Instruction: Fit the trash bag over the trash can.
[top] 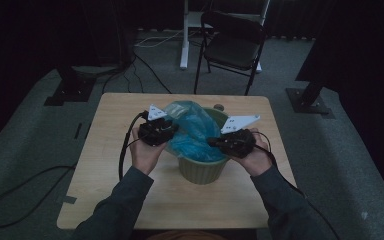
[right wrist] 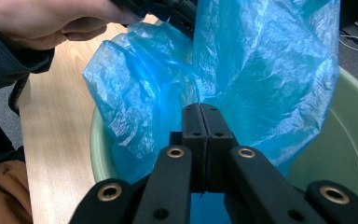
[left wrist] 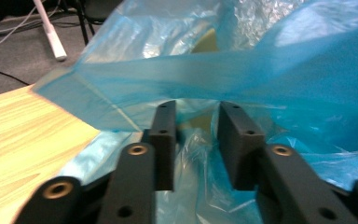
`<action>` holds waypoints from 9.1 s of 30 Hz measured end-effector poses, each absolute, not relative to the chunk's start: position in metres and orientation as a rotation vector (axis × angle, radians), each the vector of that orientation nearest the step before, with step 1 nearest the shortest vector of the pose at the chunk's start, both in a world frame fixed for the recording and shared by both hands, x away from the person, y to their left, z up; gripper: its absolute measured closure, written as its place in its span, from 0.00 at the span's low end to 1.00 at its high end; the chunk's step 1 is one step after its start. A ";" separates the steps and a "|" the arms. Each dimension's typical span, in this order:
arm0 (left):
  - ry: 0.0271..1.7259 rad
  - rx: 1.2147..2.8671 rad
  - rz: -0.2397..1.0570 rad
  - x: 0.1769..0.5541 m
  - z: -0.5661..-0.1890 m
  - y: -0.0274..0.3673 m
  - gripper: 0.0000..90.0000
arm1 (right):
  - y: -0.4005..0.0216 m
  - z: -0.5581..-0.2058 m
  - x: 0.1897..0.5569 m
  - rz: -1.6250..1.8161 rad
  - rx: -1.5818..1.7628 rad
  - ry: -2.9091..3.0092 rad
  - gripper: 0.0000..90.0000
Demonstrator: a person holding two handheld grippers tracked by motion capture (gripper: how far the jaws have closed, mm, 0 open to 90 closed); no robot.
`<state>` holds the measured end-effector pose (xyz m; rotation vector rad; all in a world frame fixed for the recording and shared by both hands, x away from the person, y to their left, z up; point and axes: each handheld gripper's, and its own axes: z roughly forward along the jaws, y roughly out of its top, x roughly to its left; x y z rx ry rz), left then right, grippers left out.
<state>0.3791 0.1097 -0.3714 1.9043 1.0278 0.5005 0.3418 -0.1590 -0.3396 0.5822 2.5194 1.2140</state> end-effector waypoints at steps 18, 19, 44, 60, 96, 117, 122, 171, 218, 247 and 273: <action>1.018 1.874 0.509 0.377 -0.368 0.118 0.98 | -0.158 -0.340 0.339 1.214 0.569 2.522 1.00; 1.018 1.874 0.509 0.377 -0.368 0.118 0.97 | -0.158 -0.340 0.339 1.214 0.569 2.522 1.00; 0.935 1.853 0.376 0.309 -0.381 0.127 0.86 | -0.168 -0.335 0.334 1.233 0.606 2.467 0.85; 0.928 1.841 0.371 0.305 -0.383 0.125 0.82 | -0.123 -0.332 0.333 1.310 0.483 2.587 0.59; 0.994 1.800 0.387 0.332 -0.380 0.126 0.82 | -0.120 -0.346 0.314 1.184 0.366 2.671 0.99; 1.037 1.783 0.429 0.340 -0.382 0.142 1.00 | -0.164 -0.352 0.296 1.197 0.437 2.630 0.99; 1.048 1.784 0.431 0.342 -0.383 0.144 1.00 | -0.176 -0.354 0.294 1.183 0.452 2.622 0.99; 1.085 1.787 0.391 0.360 -0.406 0.135 1.00 | -0.243 -0.389 0.384 1.120 1.030 2.463 0.95; 0.830 1.758 0.455 0.359 -0.379 0.147 0.56 | -0.219 -0.355 0.366 1.397 0.564 2.446 0.76; 1.009 1.733 0.476 0.419 -0.375 0.150 1.00 | -0.236 -0.347 0.429 1.339 0.925 2.327 0.99; 1.039 1.770 0.327 0.442 -0.405 0.148 1.00 | -0.240 -0.386 0.454 1.270 1.126 2.411 0.99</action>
